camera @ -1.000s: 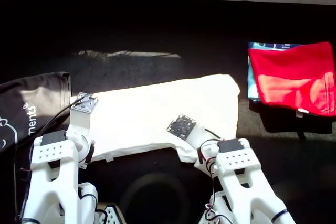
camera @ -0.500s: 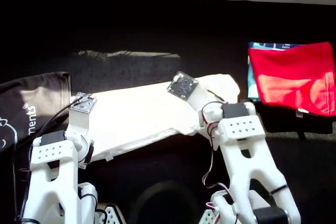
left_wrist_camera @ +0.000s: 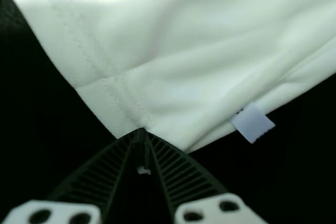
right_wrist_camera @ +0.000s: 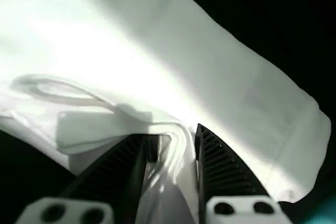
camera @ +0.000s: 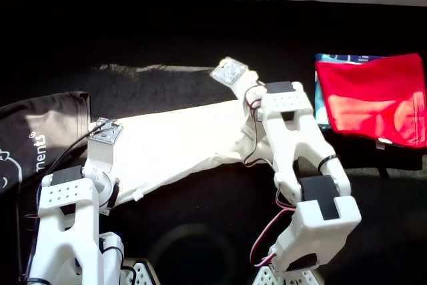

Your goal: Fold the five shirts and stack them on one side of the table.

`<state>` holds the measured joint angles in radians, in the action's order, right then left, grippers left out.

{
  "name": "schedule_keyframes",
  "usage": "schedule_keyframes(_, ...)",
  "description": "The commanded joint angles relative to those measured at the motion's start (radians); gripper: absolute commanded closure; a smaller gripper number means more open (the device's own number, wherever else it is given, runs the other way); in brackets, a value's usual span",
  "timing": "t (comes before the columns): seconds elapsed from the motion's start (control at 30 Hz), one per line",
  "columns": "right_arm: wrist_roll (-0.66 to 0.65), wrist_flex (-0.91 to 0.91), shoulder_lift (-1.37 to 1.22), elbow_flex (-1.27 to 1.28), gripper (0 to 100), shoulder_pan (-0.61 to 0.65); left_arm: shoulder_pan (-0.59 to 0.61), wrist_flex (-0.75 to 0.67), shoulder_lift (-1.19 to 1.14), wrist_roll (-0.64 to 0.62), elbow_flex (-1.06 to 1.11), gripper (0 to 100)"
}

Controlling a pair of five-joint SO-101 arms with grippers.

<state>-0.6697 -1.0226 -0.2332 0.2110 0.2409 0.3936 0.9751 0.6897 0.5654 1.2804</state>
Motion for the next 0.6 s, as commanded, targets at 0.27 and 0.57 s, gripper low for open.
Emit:
schedule_keyframes(0.27,0.321,0.005,-0.050,-0.268,81.1,-0.091,0.016,-0.012,-0.001,0.003,0.005,99)
schedule_keyframes(0.57,0.345,-0.275,-0.047,-0.381,92.0,-0.183,0.016,-0.012,-0.001,0.005,0.005,99)
